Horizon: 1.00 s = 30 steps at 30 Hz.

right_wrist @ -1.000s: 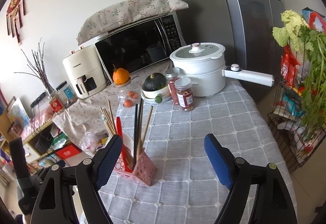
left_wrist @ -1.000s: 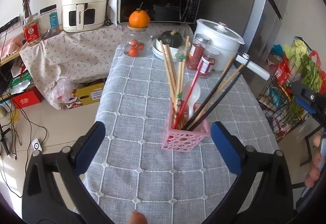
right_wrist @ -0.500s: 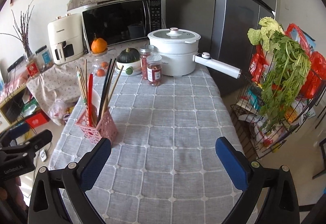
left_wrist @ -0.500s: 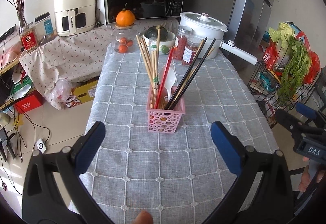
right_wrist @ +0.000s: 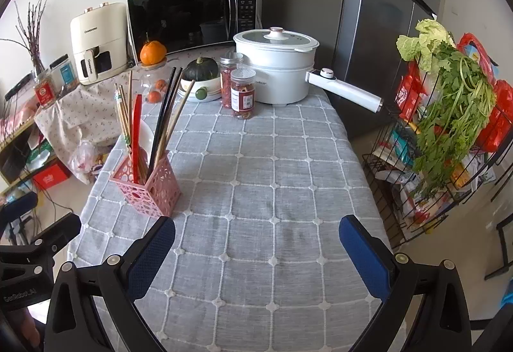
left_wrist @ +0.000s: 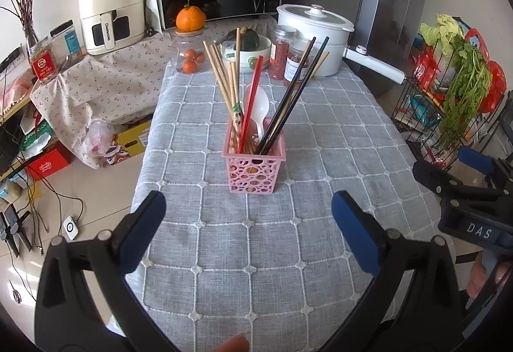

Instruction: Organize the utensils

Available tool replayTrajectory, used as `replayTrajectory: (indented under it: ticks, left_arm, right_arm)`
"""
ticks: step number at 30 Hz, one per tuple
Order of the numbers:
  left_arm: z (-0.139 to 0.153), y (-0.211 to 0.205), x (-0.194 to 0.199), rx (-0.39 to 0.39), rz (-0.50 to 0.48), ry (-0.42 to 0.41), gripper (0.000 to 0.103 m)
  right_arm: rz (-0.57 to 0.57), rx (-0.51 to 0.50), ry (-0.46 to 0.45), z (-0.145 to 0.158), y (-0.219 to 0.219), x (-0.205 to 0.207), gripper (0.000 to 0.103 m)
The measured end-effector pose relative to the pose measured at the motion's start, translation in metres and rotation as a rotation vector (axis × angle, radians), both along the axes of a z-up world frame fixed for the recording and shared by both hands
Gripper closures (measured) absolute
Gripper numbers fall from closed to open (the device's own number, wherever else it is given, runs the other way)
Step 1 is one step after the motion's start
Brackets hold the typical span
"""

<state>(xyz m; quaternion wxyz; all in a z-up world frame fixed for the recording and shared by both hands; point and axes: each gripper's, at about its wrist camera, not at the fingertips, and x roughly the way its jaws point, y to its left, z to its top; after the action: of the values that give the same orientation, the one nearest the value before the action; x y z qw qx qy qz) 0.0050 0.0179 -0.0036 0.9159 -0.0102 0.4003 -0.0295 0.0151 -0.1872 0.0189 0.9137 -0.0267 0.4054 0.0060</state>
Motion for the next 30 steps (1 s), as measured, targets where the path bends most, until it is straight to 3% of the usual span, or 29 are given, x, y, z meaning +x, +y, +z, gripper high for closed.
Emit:
replayTrajectory:
  ticks: [30]
  left_arm:
    - [-0.0024, -0.0061, -0.0004, -0.01, -0.018, 0.003, 0.0]
  right_arm:
    - [-0.012, 0.01, 0.012, -0.0015, -0.0033, 0.0013, 0.0]
